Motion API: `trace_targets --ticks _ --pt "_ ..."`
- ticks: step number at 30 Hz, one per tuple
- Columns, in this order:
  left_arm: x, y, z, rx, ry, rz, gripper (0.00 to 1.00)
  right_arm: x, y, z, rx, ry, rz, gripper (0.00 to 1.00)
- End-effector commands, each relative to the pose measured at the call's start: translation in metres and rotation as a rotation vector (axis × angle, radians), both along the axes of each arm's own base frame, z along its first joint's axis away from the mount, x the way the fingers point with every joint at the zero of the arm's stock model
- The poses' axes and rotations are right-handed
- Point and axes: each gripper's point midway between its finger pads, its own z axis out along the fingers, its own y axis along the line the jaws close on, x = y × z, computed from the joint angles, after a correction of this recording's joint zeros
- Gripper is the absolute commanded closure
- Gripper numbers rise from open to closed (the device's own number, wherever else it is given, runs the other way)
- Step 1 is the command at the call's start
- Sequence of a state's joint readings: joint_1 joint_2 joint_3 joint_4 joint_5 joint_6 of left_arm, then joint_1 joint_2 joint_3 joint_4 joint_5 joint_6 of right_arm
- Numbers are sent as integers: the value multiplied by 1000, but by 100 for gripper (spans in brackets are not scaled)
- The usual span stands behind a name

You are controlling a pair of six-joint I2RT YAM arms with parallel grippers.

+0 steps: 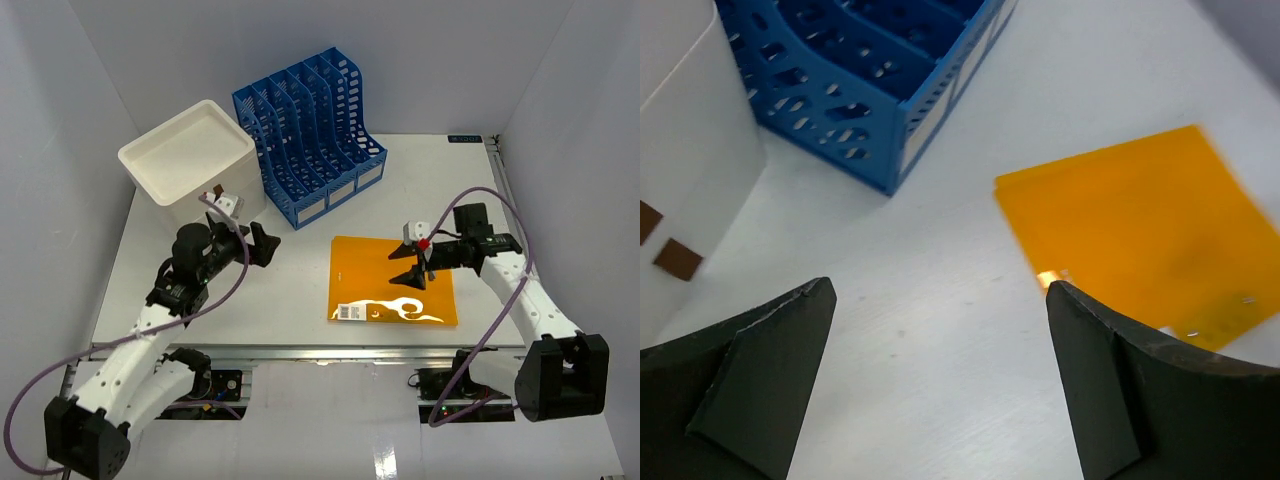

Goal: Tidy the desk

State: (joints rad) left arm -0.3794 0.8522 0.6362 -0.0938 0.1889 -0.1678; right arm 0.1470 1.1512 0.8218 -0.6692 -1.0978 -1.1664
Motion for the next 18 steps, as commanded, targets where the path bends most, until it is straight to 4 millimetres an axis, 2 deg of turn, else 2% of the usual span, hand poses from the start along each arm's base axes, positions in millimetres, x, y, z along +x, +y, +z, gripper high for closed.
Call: trace_targets --ticks 1,2,4,7,10,11,12,18 --pt "-33 -14 -7 -308 218 26 2 -54 9 -43 -269 4 212 35" --pt "-36 -12 -11 -339 259 58 2 -59 10 -55 -345 -16 217 34" --pt "-43 -10 -26 -384 339 106 2 -72 25 -72 -409 -79 255 34" --pt "-51 -9 -38 -484 430 168 2 -77 37 -89 -472 -106 136 31" --pt "-58 -7 -46 -542 480 204 2 -68 43 -95 -482 -120 41 13" --pt "-59 -6 -49 -555 488 216 2 -64 39 -101 -515 -130 9 5" --pt "-60 -5 -46 -574 488 224 2 -68 38 -106 -528 -126 15 10" --pt "-66 -4 -49 -650 523 254 2 -51 32 -116 -541 -213 -99 10"
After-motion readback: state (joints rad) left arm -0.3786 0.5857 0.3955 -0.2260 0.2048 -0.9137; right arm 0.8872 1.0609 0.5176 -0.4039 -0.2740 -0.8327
